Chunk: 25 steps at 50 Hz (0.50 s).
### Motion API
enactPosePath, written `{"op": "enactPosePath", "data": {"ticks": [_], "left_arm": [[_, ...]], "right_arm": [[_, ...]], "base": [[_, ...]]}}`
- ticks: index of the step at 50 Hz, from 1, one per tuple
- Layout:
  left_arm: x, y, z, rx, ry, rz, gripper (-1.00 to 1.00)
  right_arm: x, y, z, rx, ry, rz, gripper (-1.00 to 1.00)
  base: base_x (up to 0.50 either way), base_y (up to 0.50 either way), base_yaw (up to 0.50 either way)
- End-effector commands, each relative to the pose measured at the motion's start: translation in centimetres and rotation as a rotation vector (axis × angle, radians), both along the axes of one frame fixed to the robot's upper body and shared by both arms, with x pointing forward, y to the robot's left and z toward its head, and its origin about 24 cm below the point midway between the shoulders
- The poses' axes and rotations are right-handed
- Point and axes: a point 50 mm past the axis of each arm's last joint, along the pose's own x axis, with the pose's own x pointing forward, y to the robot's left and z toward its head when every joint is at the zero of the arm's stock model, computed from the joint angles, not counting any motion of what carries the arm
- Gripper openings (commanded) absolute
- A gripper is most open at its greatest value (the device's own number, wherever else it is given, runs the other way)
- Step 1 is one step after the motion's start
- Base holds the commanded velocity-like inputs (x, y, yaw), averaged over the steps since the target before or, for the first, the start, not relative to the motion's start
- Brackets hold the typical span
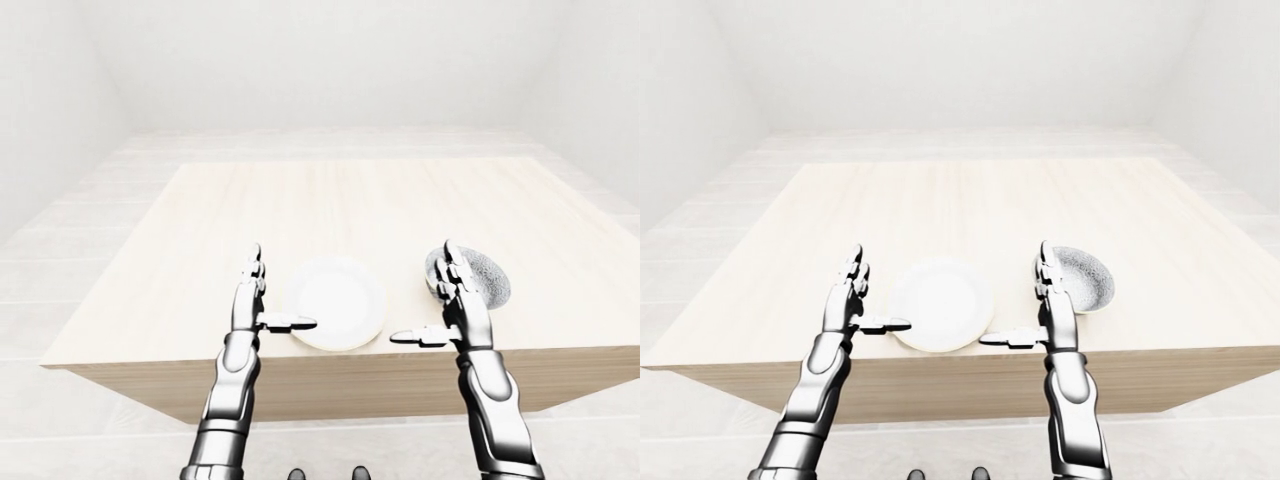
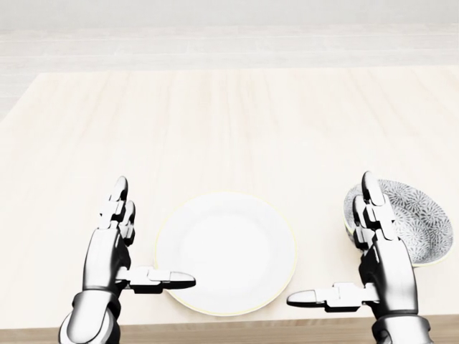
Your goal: Put the bowl on the plate.
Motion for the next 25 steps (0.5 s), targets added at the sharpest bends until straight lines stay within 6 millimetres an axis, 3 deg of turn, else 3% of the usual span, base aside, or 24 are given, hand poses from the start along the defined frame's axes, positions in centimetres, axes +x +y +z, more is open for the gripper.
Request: {"op": "enactPosePath", "data": {"ticks": [1, 14, 25], "left_arm": [[-0.2, 0.7, 1.0, 0.001, -0.047, 0.01, 1.0], [-0.8, 0.7, 1.0, 0.047, -0.051, -0.012, 1.0], [-1.8, 1.6, 4.3, 0.156, -0.112, -0.037, 1.0]], "right_arm": [[0.0, -0.6, 0.2, 0.001, -0.007, -0.015, 1.0], [-0.3, -0.8, 0.7, 0.0, -0.018, -0.021, 1.0], [0.4, -1.6, 1.0, -0.06, -0.003, -0.049, 1.0]], "base": [[0.0, 0.0, 0.0], [0.0, 0.0, 0.0], [0.0, 0.0, 0.0]]}}
